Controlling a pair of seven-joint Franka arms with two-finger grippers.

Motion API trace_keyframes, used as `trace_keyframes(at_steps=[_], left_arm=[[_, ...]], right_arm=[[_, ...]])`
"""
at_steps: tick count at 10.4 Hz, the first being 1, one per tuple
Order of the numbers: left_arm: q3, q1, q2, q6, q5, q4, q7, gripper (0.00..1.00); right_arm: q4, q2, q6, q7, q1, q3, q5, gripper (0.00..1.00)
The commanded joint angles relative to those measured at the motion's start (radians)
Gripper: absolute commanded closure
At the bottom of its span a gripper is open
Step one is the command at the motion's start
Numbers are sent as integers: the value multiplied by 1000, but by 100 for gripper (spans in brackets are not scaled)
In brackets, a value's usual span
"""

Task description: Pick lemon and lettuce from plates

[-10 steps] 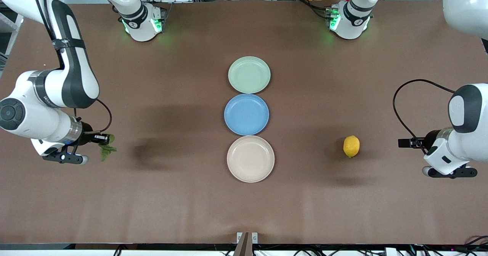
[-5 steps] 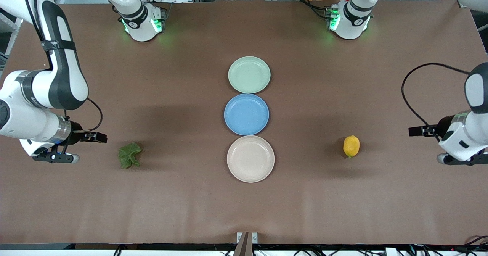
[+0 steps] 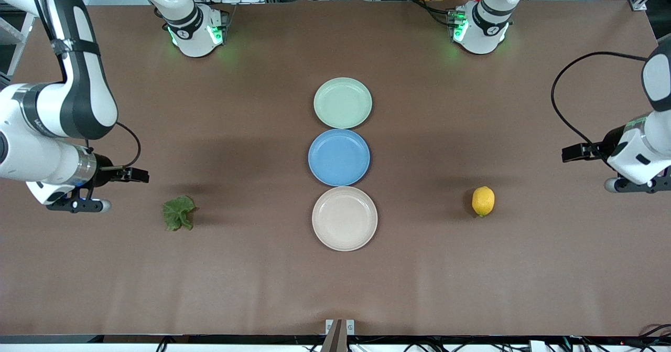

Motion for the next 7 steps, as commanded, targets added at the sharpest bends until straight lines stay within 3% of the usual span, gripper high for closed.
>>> trace_keyframes(at_steps=[1, 4, 7], left_arm=[[5, -20, -99, 24, -27, -63, 11, 0], [7, -43, -136, 27, -121, -54, 1, 0], [10, -66, -163, 45, -171, -45, -8, 0]], right_arm=[[-180, -169, 15, -14, -12, 23, -18, 0], [-309, -287, 41, -13, -10, 46, -18, 0], [-248, -304, 23, -13, -19, 48, -16, 0]])
